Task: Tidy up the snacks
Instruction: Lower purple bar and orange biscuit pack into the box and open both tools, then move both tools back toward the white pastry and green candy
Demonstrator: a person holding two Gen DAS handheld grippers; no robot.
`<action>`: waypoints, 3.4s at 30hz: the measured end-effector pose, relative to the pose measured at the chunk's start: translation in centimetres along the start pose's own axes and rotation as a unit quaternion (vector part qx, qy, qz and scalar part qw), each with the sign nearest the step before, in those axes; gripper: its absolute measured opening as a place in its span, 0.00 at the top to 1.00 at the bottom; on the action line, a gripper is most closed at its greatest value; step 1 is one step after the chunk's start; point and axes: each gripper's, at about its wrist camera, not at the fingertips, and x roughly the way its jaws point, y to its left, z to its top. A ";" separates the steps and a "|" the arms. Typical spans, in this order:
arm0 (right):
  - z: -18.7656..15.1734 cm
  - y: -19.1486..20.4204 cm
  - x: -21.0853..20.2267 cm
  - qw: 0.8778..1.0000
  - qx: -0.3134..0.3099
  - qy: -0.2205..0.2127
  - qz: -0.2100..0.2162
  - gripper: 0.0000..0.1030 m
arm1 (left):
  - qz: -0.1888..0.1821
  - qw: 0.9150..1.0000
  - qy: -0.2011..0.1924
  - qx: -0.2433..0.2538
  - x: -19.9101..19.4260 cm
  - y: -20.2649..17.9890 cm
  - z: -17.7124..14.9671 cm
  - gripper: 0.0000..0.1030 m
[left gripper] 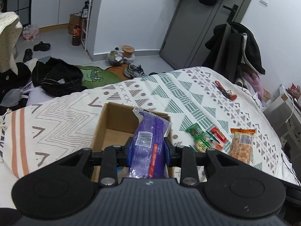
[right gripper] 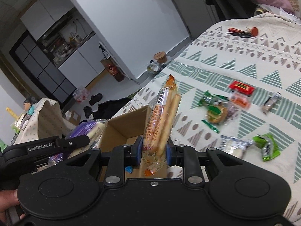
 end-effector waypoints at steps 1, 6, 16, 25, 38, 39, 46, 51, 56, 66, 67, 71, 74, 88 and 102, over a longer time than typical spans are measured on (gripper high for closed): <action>0.0 0.4 0.2 1.000 -0.003 0.002 0.001 0.77 | -0.001 1.000 0.000 -0.004 0.0 0.3 0.1 0.70; -0.1 2.5 1.4 1.000 -0.017 0.017 0.004 0.77 | -0.001 1.000 0.000 -0.021 0.4 1.9 0.4 0.70; -0.5 5.8 4.3 0.998 -0.037 0.047 0.009 0.77 | -0.002 0.999 0.014 -0.045 1.7 4.1 0.6 0.70; -1.5 7.9 6.8 0.996 -0.043 0.074 0.013 0.77 | 0.036 0.997 0.028 -0.055 2.2 5.5 1.1 0.52; -1.7 7.2 5.2 0.995 -0.054 0.078 -0.009 0.38 | 0.042 0.997 0.040 -0.051 1.7 5.4 1.2 0.18; -1.5 6.9 4.7 0.996 -0.056 0.072 -0.016 0.34 | 0.041 0.997 0.042 -0.051 1.6 5.2 1.2 0.18; -0.7 4.5 1.8 0.996 -0.062 0.044 -0.044 0.16 | 0.040 0.997 0.045 -0.037 1.2 3.3 0.4 0.14; -0.2 2.6 -0.1 0.996 -0.056 0.025 -0.059 0.07 | 0.020 0.999 0.044 -0.024 0.9 1.6 -0.5 0.06; 0.0 0.8 -1.9 0.996 -0.052 0.009 -0.071 0.02 | 0.008 0.999 0.032 -0.007 0.5 -0.4 -1.0 0.00; -0.2 -3.4 -4.9 0.995 -0.037 -0.007 -0.094 0.00 | -0.010 0.999 0.033 0.020 0.3 -4.3 -2.1 0.00; -0.2 -3.8 -5.2 0.995 -0.035 -0.009 -0.096 0.00 | -0.013 0.999 0.034 0.021 0.4 -4.6 -2.2 0.00; -0.2 -5.4 -6.2 0.994 -0.027 -0.015 -0.102 0.00 | -0.018 0.999 0.040 0.027 0.5 -5.9 -2.6 0.00; -0.2 -6.7 -7.0 0.994 -0.021 -0.020 -0.107 0.00 | -0.016 0.998 0.039 0.043 0.4 -7.2 -3.0 0.00; -1.2 -12.2 -7.8 0.992 0.071 -0.033 -0.095 0.00 | -0.028 0.994 0.051 0.092 2.0 -11.9 -4.9 0.01; -1.3 -16.0 -5.8 0.983 0.150 -0.023 -0.100 0.11 | -0.054 0.990 0.087 0.100 7.4 -14.7 -7.1 0.03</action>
